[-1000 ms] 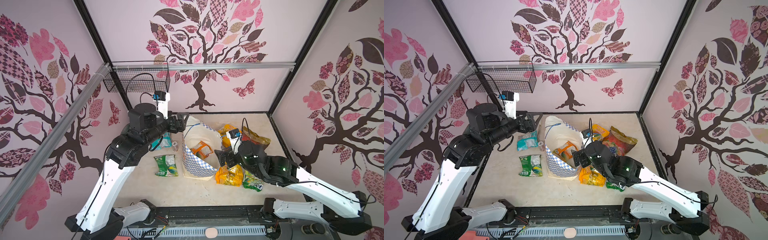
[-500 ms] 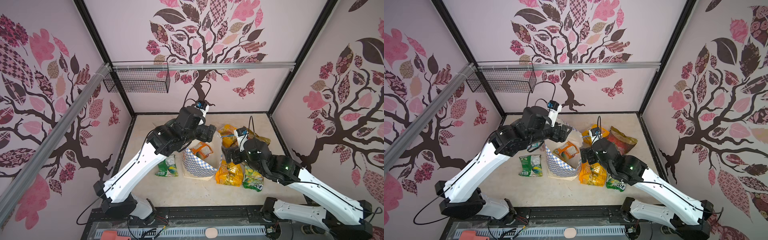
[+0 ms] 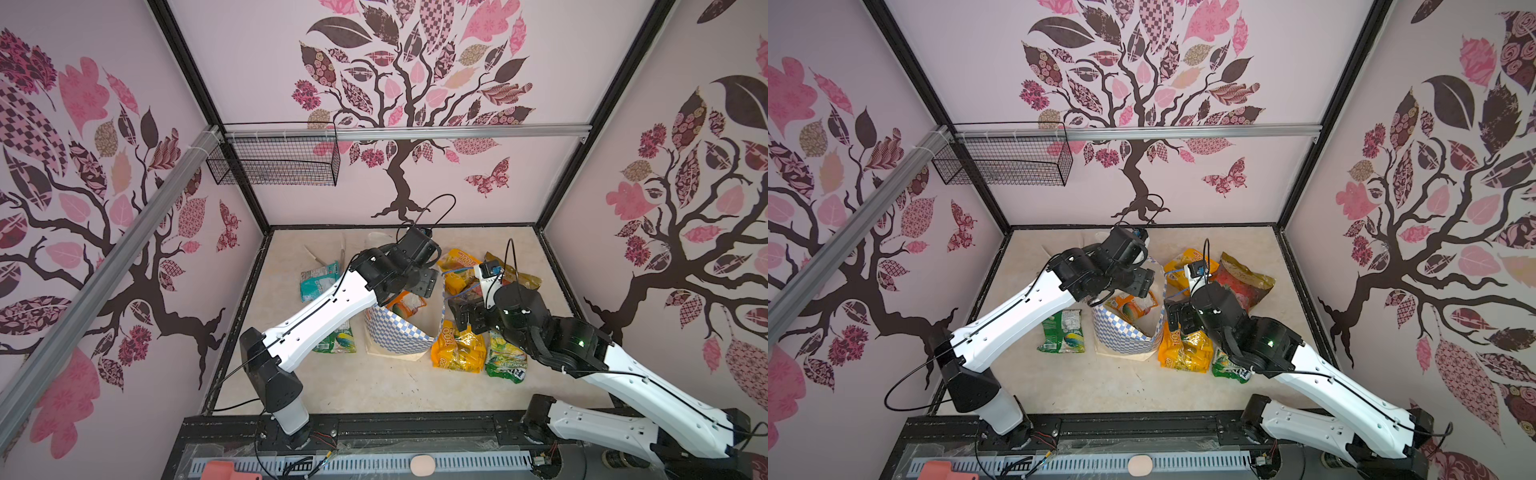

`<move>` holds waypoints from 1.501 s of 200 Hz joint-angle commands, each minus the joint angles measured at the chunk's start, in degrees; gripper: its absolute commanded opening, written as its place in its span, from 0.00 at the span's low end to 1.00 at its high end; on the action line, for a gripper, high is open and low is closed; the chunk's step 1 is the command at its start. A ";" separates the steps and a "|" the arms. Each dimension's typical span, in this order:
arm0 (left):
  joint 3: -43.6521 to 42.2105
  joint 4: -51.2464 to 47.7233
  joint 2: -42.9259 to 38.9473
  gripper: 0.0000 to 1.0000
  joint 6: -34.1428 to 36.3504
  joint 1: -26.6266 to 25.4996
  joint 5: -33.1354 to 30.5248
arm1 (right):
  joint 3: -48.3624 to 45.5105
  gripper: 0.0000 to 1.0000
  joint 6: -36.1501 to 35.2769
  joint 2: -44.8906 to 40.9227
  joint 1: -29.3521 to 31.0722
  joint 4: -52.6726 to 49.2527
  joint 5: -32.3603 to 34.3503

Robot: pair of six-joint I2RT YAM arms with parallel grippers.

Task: Take the snacks out of the paper bag
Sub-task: 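Reach the left gripper over and down into the bag opening, then close the left gripper on the orange packet inside the bag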

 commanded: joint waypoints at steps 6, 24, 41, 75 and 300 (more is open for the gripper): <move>-2.37 -2.79 2.62 0.76 1.48 0.76 -0.23 | 0.41 1.00 0.80 -0.55 -0.17 -0.29 -0.05; -3.65 -3.08 4.17 0.76 1.57 1.73 1.18 | 0.30 1.00 0.58 -0.61 -0.14 0.24 -0.24; -5.52 -2.46 4.97 0.75 1.61 2.65 1.58 | 0.16 1.00 0.58 -0.51 -0.12 0.43 -0.24; -8.13 -1.96 6.73 0.73 1.63 4.40 4.37 | 0.16 1.00 0.49 -0.26 -0.13 0.43 -0.23; -12.10 -0.35 22.86 0.73 4.12 9.81 6.96 | -0.18 1.00 1.72 -0.09 -0.15 1.74 -4.61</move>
